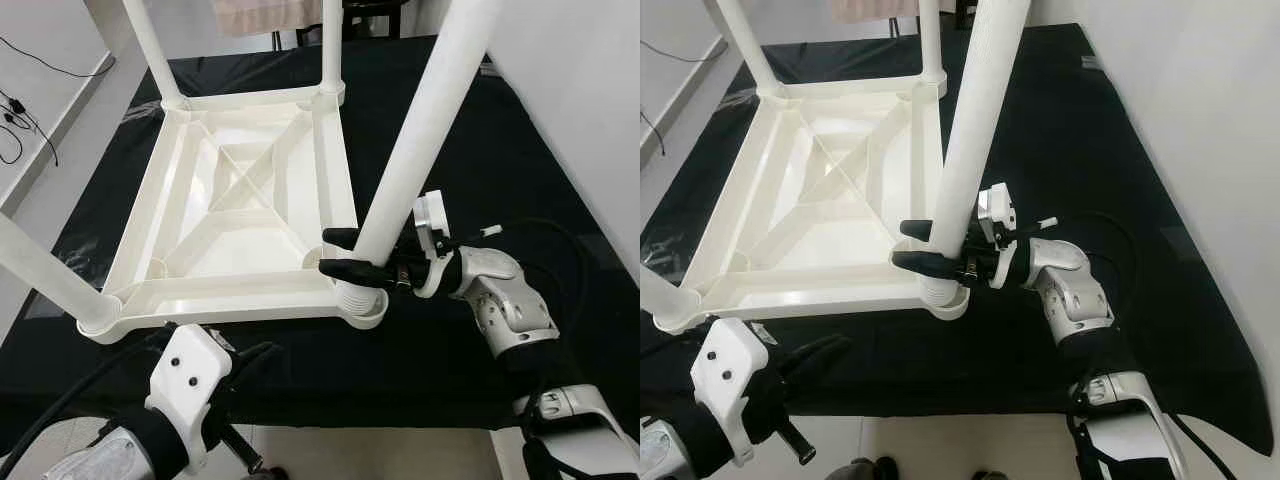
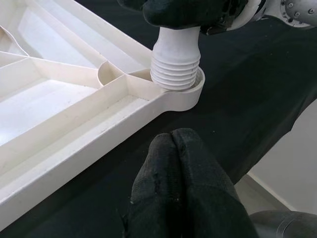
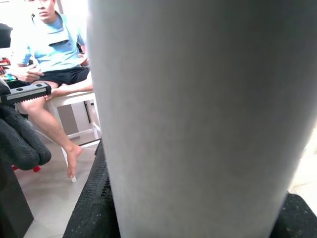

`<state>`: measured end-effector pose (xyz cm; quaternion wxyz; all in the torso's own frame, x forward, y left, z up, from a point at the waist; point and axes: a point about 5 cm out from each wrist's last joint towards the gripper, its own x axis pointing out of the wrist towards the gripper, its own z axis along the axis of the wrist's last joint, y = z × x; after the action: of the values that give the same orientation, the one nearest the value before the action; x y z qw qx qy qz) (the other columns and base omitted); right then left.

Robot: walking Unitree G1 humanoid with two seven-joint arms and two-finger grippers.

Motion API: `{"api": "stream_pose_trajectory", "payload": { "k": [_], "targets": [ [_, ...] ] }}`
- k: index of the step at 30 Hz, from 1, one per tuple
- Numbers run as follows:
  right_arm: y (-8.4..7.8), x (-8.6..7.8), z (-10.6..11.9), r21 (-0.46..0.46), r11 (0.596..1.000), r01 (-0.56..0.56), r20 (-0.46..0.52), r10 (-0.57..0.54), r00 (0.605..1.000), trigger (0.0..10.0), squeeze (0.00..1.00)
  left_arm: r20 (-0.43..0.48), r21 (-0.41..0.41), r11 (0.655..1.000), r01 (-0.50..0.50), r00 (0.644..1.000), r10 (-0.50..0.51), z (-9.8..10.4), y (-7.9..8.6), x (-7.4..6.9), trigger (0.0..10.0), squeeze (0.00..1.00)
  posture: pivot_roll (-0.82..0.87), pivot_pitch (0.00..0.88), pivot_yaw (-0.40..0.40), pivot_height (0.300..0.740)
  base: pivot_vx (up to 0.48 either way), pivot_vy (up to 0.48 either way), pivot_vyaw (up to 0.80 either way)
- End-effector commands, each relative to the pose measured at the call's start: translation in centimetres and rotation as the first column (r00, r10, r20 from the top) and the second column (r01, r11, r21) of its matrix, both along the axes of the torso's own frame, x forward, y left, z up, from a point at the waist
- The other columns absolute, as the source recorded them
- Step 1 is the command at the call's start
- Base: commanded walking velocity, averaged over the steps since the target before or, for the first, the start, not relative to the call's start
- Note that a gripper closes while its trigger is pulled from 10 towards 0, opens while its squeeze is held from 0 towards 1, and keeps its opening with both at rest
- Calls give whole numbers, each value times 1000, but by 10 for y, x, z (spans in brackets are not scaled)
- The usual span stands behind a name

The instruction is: Building children table

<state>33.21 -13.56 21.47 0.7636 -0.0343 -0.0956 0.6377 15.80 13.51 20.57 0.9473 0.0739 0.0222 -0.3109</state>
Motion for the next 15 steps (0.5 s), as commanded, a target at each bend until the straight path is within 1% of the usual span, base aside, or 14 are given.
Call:
{"api": "stream_pose_trajectory", "payload": {
  "k": [1,5,6,7,9,10,11,12,13,15],
  "targets": [
    [-5,0,-18,-70,997,19,-65,-24,998,10000,0,-5,18,1000,18,1000,-18,-1,-1,-3,10000,0,166,262,33,740,0,0,0],
    [-7,-3,-22,-102,995,-17,-67,10,998,10000,0,-4,19,1000,21,1000,-21,0,-1,-3,10000,0,166,260,34,740,0,0,0],
    [-8,-7,-26,-145,988,-56,-65,47,997,10000,0,-4,19,1000,23,1000,-23,0,-1,-3,10000,0,166,257,35,740,0,0,0],
    [-8,-7,-26,-145,988,-56,-65,47,997,10000,0,-4,19,1000,23,1000,-23,0,-1,-3,10000,0,166,257,35,740,0,0,0],
    [-7,-10,-31,-199,977,-82,-60,71,996,10000,0,-4,19,999,26,1000,-26,1,-1,-3,10000,0,165,256,37,740,0,0,0],
    [-7,-10,-31,-199,977,-82,-60,71,996,10000,0,-4,19,999,26,1000,-26,1,-1,-3,10000,0,165,256,37,740,0,0,0],
    [-7,-11,-34,-247,964,-94,-48,85,995,10000,0,-3,18,999,29,1000,-29,1,-2,-3,10000,0,163,253,37,740,0,0,0],
    [-7,-11,-34,-247,964,-94,-48,85,995,10000,0,-3,18,999,29,1000,-29,1,-2,-3,10000,0,163,253,37,740,0,0,0],
    [-6,-11,-35,-277,956,-99,-37,93,995,10000,0,-1,17,999,32,999,-32,1,-2,-3,10000,0,162,251,35,740,0,0,0],
    [-5,-8,-33,-305,948,-95,-14,95,995,10000,0,1,16,999,34,999,-34,2,-3,-2,10000,0,164,249,35,740,0,0,0]
  ]
}}
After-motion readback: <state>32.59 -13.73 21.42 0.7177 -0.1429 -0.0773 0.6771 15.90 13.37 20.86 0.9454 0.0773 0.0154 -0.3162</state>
